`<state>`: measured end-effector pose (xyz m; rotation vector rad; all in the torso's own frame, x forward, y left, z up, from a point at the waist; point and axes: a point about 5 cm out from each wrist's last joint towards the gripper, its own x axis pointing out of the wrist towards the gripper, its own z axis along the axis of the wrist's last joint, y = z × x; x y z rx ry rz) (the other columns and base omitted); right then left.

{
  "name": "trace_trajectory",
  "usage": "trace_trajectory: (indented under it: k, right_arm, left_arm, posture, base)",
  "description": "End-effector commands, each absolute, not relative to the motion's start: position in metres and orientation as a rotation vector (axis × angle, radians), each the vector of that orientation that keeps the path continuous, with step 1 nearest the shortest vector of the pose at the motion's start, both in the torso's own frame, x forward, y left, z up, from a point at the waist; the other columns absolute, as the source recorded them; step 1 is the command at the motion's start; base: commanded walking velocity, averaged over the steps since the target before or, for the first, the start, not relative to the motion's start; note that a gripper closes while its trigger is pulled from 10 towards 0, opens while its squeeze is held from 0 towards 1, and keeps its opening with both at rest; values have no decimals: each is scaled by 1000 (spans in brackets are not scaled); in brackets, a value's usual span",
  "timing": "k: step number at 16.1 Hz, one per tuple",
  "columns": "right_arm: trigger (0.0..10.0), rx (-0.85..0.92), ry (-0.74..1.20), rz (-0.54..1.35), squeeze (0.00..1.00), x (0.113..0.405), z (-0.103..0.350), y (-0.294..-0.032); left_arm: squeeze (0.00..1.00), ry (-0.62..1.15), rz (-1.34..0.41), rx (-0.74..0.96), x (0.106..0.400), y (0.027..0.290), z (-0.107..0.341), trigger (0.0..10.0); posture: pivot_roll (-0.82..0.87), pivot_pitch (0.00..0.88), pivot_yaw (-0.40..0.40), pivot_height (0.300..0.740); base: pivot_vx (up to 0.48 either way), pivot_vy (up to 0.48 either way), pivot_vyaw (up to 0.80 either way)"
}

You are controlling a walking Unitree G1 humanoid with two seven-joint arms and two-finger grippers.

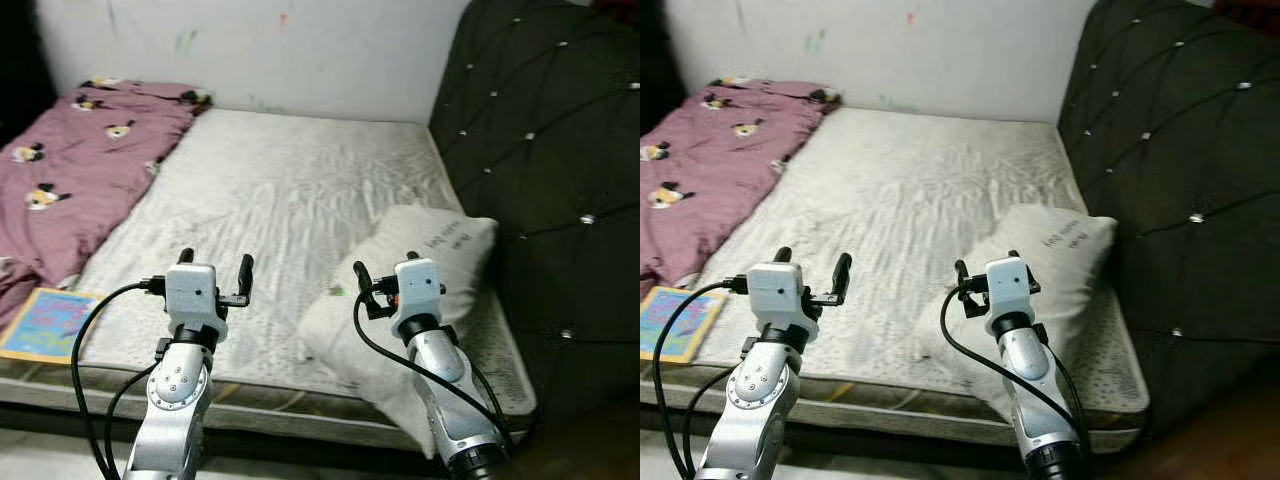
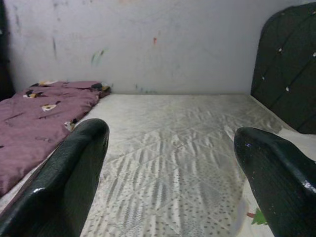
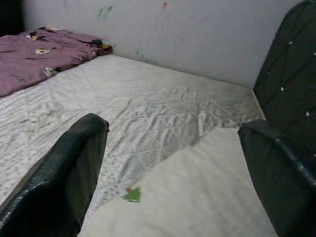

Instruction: Clean up the room

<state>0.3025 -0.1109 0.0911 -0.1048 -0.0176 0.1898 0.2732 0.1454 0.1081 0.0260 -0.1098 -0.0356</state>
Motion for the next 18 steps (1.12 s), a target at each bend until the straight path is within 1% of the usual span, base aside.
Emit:
trace_trajectory:
  k: [1,4,11,15,18]
  right_arm:
    - [10000,-107,-27,185,0,305,94,-113]
    - [10000,-107,-26,184,0,305,94,-114]
    - [10000,-94,-15,180,0,305,93,-114]
    - [10000,-91,-24,174,0,305,94,-115]
    - [10000,-75,-23,157,0,309,97,-118]
  left_arm:
    - [0,-97,-37,28,274,143,106,10000]
    - [0,-95,-39,25,273,142,106,10000]
    - [0,-93,-38,7,274,143,106,10000]
    - [0,-93,-29,5,273,144,105,10000]
    - [0,-94,22,-3,274,149,107,10000]
  posture:
    - [0,0,-18,740]
    - [-1,0,-21,740]
    - [-2,0,-20,740]
    - [8,0,-15,740]
    - [17,0,-13,740]
  base:
    - [0,-394,0]
    - [0,-424,0]
    - [0,0,0]
    - [0,0,-741]
    - [0,0,0]
